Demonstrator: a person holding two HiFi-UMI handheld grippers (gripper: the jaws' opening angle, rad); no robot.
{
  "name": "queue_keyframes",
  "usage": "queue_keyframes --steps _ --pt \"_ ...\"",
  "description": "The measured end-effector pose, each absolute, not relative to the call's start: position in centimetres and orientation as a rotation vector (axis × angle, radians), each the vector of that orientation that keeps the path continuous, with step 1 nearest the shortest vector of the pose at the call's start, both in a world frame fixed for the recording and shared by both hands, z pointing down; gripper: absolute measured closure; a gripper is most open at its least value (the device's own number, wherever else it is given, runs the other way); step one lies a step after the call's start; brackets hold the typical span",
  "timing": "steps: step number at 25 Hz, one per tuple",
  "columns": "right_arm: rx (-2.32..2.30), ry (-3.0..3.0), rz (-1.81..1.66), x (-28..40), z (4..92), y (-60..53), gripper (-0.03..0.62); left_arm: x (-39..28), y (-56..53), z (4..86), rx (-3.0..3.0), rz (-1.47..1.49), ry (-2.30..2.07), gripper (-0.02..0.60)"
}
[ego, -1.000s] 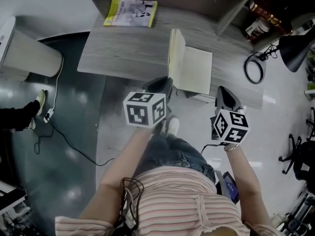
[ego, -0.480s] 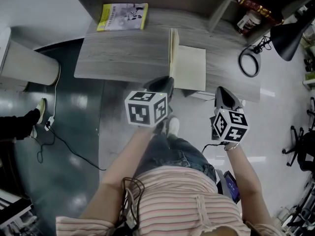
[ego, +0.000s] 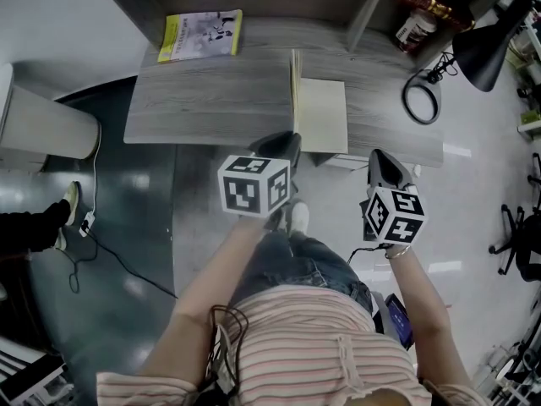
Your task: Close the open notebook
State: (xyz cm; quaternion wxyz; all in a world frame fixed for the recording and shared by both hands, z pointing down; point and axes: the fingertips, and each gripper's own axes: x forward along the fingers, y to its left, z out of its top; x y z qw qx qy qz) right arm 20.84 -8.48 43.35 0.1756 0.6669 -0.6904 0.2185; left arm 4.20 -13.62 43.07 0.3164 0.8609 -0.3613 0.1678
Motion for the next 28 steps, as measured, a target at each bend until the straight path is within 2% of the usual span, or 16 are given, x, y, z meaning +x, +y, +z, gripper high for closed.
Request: queue_keyframes --steps 28 --pt "1.988 -1.835 0.678 22.9 44.5 -7.1 0.586 11.5 -12.3 45.1 2.384 0.591 -0.670 0.541"
